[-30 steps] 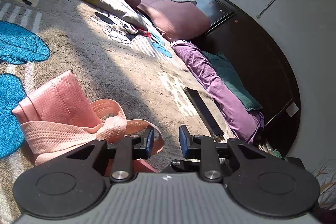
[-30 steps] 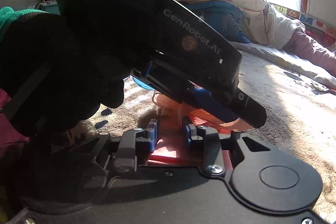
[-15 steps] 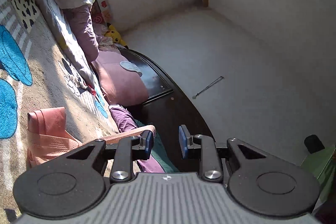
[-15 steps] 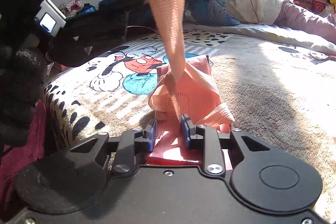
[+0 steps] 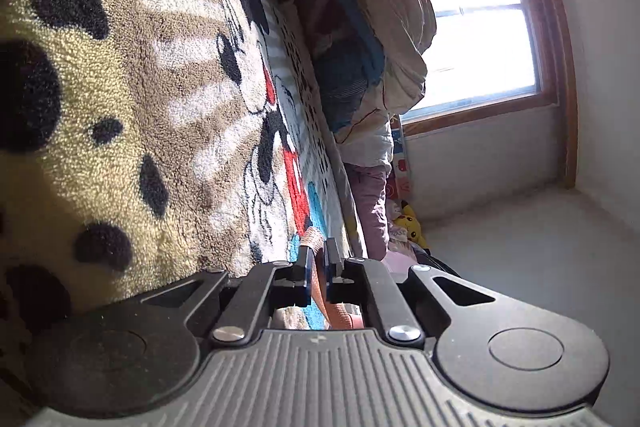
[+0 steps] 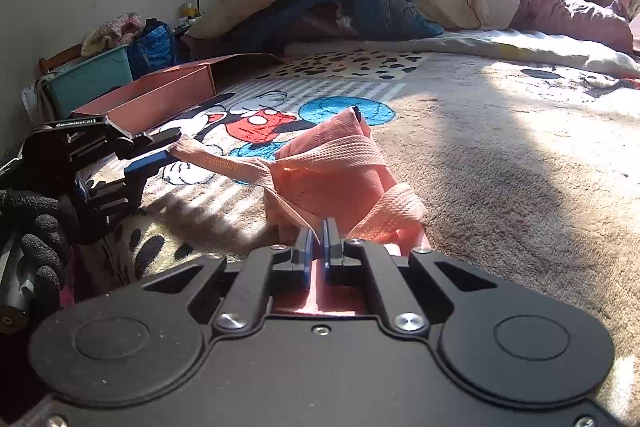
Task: Fold shopping bag
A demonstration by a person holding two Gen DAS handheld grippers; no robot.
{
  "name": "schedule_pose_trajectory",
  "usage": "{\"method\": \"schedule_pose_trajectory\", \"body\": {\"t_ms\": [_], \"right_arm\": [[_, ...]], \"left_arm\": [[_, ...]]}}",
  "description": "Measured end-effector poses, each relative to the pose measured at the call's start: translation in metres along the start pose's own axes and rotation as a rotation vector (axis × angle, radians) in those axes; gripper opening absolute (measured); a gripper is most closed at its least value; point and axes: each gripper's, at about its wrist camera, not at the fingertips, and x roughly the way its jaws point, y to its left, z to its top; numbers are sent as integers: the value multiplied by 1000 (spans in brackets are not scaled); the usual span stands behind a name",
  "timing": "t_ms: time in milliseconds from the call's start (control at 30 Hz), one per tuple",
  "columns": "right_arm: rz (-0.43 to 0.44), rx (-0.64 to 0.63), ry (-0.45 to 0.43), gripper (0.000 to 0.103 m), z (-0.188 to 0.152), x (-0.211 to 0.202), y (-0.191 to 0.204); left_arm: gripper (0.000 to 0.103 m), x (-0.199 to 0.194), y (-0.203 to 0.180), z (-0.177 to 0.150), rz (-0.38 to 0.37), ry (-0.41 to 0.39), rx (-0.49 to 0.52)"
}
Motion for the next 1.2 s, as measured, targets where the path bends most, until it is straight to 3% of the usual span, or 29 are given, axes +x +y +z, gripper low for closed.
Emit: {"method": "schedule_pose_trajectory", "body": {"t_ms": [33, 200, 267, 333, 433, 533, 667, 700, 767, 800, 833, 900, 967, 1033, 1133, 1200], "right_arm": [[-2, -2, 0, 0, 0, 0, 1], [-18, -40, 4, 0, 1, -2, 8], [-19, -61, 12, 0, 3, -4, 13], [-11, -91, 25, 0, 5, -7, 17], [-8, -98, 20, 0, 3, -9, 15], [-11, -119, 16, 0, 2, -9, 17], [-16, -167, 26, 8, 3, -8, 24], [-15, -180, 28, 10, 2, -8, 26], [-11, -207, 34, 21, 2, -8, 30], [-10, -229, 39, 24, 1, -7, 33], [-5, -251, 44, 34, 1, -7, 37], [-7, -301, 53, 43, -1, -5, 45], [-26, -353, 59, 48, -3, -3, 52], [-35, -373, 60, 48, -4, -3, 55], [-45, -395, 58, 48, -5, -3, 58], [-53, -414, 55, 49, -6, -4, 60]], "left_arm": [[2, 1, -5, 1, 37, 14, 24], [2, 3, -17, 2, 82, 10, 81], [2, 5, -28, 4, 93, 27, 194], [2, 17, -39, 9, 107, 134, 324], [2, 14, -63, 13, 113, 157, 471], [3, 7, -81, 15, 102, 142, 548], [6, -5, -97, 11, 91, 174, 625], [13, -11, -96, 12, 87, 191, 623], [51, -21, -89, 16, 53, 225, 575], [78, -25, -82, 22, 16, 254, 496], [80, -28, -77, 24, 18, 271, 481], [80, -34, -89, 20, 67, 277, 662], [80, -47, -113, 11, 86, 173, 857], [80, -58, -138, -1, 17, 87, 987], [80, -50, -177, -30, -101, 118, 1178], [80, -29, -188, -49, -97, 173, 1261]]}}
